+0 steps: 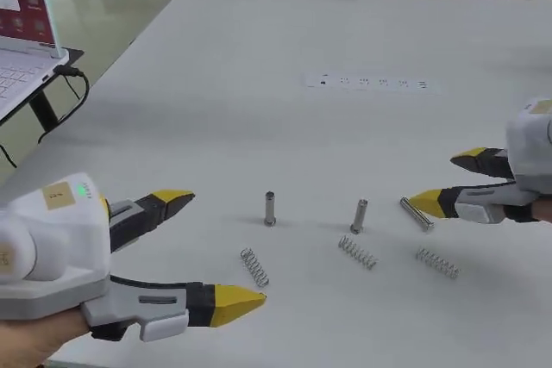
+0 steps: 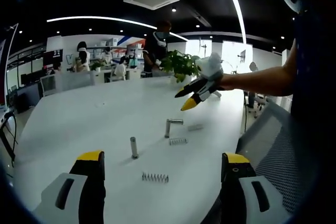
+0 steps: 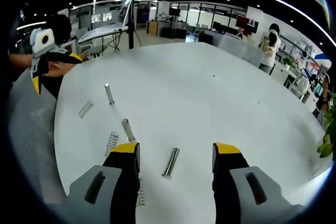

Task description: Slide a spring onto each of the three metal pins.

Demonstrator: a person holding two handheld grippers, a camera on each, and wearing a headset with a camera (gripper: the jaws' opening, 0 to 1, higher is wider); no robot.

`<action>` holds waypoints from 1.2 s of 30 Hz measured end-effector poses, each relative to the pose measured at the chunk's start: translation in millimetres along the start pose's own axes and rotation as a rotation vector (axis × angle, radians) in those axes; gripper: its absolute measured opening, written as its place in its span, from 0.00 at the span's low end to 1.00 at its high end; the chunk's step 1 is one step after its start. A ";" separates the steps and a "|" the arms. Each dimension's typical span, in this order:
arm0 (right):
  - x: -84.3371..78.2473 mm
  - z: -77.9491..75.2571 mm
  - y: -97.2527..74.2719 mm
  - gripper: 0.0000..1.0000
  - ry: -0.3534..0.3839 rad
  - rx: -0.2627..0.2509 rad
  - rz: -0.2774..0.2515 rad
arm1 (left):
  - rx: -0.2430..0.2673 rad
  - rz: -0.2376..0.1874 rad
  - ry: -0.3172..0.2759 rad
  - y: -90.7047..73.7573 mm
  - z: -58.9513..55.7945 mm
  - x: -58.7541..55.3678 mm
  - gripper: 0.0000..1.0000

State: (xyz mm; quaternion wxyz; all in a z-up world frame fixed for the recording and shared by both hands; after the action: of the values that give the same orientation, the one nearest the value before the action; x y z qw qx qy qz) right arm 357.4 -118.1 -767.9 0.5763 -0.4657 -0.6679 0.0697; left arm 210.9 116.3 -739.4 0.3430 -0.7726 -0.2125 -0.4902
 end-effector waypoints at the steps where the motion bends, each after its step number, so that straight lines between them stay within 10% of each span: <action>1: -2.4 -0.2 3.6 0.53 -0.002 0.011 0.027 | 0.001 -0.002 -0.002 -0.2 0.3 0.2 0.89; 36: -30.1 6.1 50.1 0.17 0.082 0.114 0.348 | 0.005 0.011 0.008 2.8 0.7 -1.6 0.85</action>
State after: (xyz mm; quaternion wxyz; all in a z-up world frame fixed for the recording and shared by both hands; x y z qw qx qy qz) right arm 376.5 -108.6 -822.6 0.6078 -0.5434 -0.5481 0.1867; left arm 212.5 114.9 -741.9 0.3485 -0.7709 -0.2082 -0.4910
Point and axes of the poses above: the centre of the closed fingertips' face, and the gripper's own axes: y roughly forward along the fingers, z roughly to its left, x roughly out of its top, the point moved 2 cm from there along -y, roughly backward along the fingers, and after that the axes turned 14 degrees about -y, right-handed, at the moved point
